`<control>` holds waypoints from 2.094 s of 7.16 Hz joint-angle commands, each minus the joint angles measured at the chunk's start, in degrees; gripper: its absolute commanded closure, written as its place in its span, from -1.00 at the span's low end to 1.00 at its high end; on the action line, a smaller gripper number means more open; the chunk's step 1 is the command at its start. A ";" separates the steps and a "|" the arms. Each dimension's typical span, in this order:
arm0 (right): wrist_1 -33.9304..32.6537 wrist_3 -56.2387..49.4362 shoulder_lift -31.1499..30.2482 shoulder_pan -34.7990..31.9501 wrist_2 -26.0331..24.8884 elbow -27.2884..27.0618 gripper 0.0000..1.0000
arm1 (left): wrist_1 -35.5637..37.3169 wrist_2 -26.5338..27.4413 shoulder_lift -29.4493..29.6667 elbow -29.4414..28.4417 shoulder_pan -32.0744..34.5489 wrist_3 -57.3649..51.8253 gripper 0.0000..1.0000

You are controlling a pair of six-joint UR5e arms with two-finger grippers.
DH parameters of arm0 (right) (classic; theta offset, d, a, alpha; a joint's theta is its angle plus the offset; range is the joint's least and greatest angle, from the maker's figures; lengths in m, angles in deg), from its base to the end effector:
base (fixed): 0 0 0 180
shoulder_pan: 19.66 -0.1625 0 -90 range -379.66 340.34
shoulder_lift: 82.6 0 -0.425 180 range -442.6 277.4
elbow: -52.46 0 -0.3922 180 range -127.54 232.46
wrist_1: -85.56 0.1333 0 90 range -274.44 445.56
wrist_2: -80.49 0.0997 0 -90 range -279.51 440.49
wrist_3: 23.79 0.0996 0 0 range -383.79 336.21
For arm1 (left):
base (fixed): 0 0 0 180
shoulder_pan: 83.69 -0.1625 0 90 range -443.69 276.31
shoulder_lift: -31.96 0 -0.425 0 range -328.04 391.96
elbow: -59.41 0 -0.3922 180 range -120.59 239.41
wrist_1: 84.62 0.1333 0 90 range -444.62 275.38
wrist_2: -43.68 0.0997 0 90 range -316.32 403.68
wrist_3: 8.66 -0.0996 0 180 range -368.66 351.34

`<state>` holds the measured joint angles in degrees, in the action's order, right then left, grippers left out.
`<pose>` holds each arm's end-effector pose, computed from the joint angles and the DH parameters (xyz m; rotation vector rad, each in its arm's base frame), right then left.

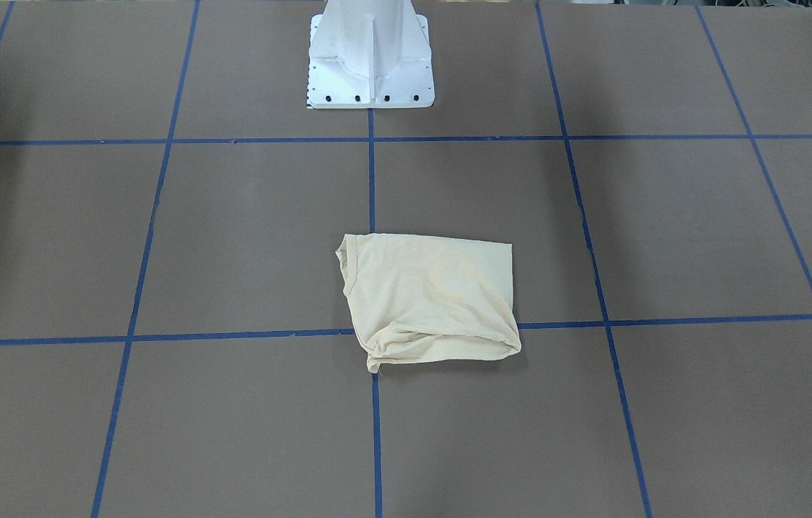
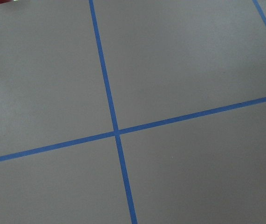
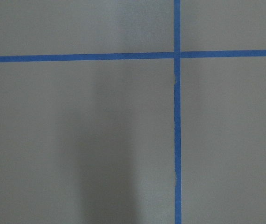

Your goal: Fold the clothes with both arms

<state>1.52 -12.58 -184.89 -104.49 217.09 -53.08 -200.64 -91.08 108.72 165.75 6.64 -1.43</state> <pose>0.0237 -0.4143 0.6071 0.0346 -0.8248 0.0340 -0.0656 -0.4154 0.5683 0.4344 0.7904 0.0756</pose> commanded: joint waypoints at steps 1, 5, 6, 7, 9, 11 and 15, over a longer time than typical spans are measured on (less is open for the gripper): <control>0.36 0.48 -0.19 0.01 0.24 0.25 -1.00 | 0.09 0.20 0.06 -0.34 0.02 0.07 -1.00; 0.46 0.48 -0.19 0.01 0.33 0.69 -1.00 | 0.36 0.29 0.23 -0.35 -0.07 0.15 -1.00; 0.54 0.39 0.07 0.01 0.33 0.95 -1.00 | 0.36 0.20 0.32 -0.17 -0.07 0.15 -1.00; 0.63 0.39 0.16 0.01 0.25 0.95 -1.00 | 0.36 0.20 0.23 -0.17 -0.07 0.15 -1.00; 0.89 0.48 0.34 0.01 -0.02 0.78 -1.00 | 0.44 0.20 -0.03 -0.52 -0.07 0.15 -1.00; 0.89 0.48 0.43 0.01 -0.46 0.86 -1.00 | 0.44 0.28 -0.21 -0.61 -0.15 0.15 -1.00; 0.81 0.48 0.43 0.01 -0.81 0.95 -1.00 | 0.53 0.37 -0.38 -1.31 -0.07 0.15 -1.00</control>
<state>2.36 -12.10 -184.47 -104.48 216.36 -52.18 -200.11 -90.69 108.37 164.57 6.56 -1.28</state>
